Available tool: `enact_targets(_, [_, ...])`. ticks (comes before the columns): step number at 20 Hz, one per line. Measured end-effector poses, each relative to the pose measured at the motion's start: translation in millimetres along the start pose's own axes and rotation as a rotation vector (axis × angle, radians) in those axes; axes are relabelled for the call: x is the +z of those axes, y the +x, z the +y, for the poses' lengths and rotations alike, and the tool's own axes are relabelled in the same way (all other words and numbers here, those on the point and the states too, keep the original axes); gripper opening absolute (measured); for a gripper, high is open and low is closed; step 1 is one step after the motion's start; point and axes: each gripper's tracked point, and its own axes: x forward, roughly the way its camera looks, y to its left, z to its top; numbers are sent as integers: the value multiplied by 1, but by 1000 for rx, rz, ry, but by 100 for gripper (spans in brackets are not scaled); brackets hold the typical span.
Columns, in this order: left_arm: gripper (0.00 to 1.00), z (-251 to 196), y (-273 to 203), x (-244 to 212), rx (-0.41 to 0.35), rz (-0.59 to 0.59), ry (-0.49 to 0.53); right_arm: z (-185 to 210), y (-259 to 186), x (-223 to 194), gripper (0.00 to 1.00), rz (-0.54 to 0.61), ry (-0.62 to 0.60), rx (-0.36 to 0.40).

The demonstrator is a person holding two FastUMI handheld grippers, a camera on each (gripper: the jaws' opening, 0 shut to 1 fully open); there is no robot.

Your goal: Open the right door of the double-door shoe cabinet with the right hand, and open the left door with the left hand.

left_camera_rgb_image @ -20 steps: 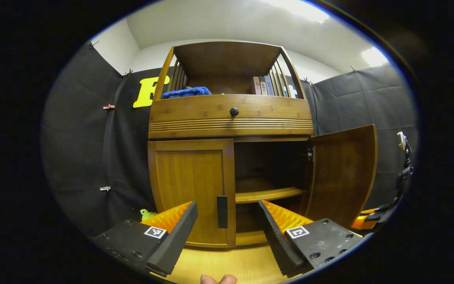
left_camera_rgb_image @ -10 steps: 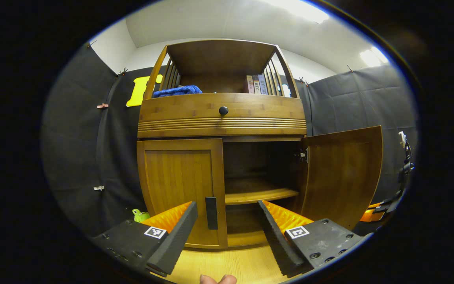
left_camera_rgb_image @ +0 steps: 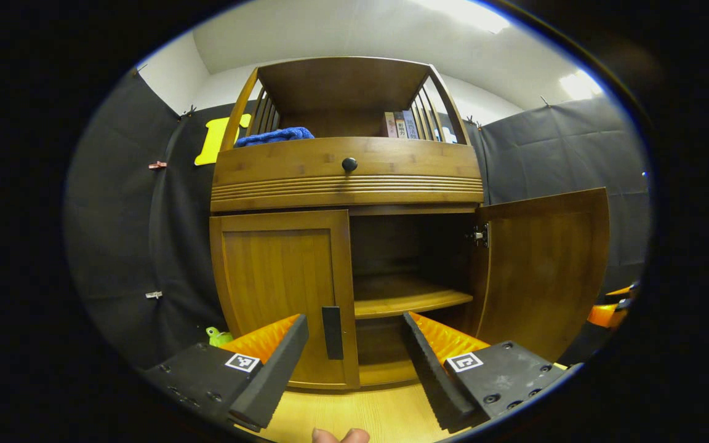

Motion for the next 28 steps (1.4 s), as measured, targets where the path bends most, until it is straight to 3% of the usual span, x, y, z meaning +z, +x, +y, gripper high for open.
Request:
enact_targets(1, [93,1,2,-1,0,-1,2,1,-4,5,90,-14,-6,-7])
enact_targets(3, [93,2,6,-4,-9,-5,-14,9,-25,29,95,-75,16,-14])
enact_targets(5, [94,6,10,-8,-9,-10,-44,31,-41,46,98,-110,52,28])
enact_targets(9, [93,20,28,-24,12,-5,-47,86,-50,44,98,-107,34,143])
enact_targets(14, [93,48,60,-53,71,3,19,135,-49,44,98,-115,45,158])
enact_targets(18, [95,52,91,-86,51,34,14,152,-41,45,98,-126,41,153])
enact_targets(20, [91,46,107,-98,27,49,-10,156,-33,46,98,-129,40,138])
enact_targets(28, [66,48,167,-122,73,99,-57,166,-13,34,98,-88,1,127])
